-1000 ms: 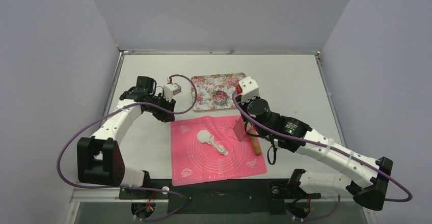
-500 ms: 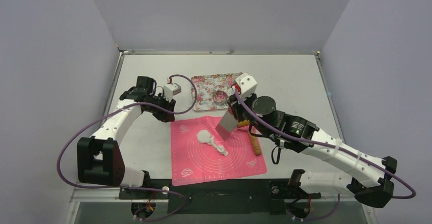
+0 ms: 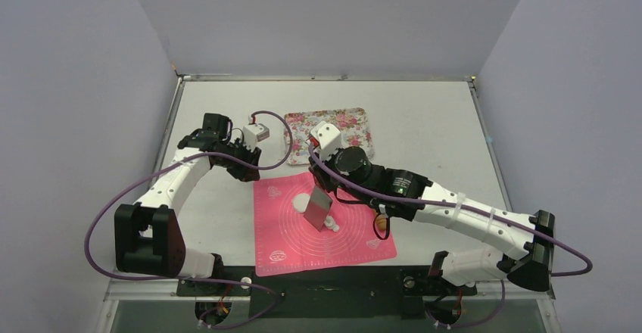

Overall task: Roll out the dumpling wrappers from the dough
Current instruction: Remove the dumpling wrapper from the work surface.

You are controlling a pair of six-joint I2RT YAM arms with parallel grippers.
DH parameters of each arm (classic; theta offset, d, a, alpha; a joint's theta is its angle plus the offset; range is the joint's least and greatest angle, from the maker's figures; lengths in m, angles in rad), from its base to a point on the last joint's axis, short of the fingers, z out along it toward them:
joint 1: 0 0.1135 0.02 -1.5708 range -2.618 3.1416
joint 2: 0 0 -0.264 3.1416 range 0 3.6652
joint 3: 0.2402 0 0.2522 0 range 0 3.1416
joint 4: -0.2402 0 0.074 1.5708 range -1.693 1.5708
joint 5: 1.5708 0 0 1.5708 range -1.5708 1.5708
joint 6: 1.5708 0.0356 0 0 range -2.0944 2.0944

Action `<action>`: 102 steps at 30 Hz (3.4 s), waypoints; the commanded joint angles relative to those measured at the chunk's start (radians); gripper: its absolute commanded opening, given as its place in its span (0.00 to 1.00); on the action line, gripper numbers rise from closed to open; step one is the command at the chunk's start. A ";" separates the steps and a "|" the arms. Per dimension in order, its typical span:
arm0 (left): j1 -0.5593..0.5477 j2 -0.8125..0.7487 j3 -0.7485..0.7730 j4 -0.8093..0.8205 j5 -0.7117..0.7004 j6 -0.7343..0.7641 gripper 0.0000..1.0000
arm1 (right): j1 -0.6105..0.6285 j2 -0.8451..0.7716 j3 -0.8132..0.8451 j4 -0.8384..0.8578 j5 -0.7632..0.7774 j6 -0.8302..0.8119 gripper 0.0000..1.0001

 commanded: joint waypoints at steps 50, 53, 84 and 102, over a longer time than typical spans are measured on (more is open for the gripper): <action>-0.205 0.169 -0.222 0.251 -0.392 0.036 0.28 | -0.082 -0.024 0.027 -0.099 0.334 -0.086 0.00; -0.204 0.158 -0.222 0.247 -0.384 0.036 0.28 | -0.093 -0.059 0.038 -0.095 0.279 -0.106 0.00; -0.152 -0.019 -0.019 0.043 0.006 0.030 0.39 | -0.424 -0.102 0.039 0.140 -0.879 -0.702 0.00; -0.204 0.127 -0.277 0.155 -0.473 0.171 0.42 | -0.491 -0.110 -0.044 0.134 -1.060 -0.760 0.00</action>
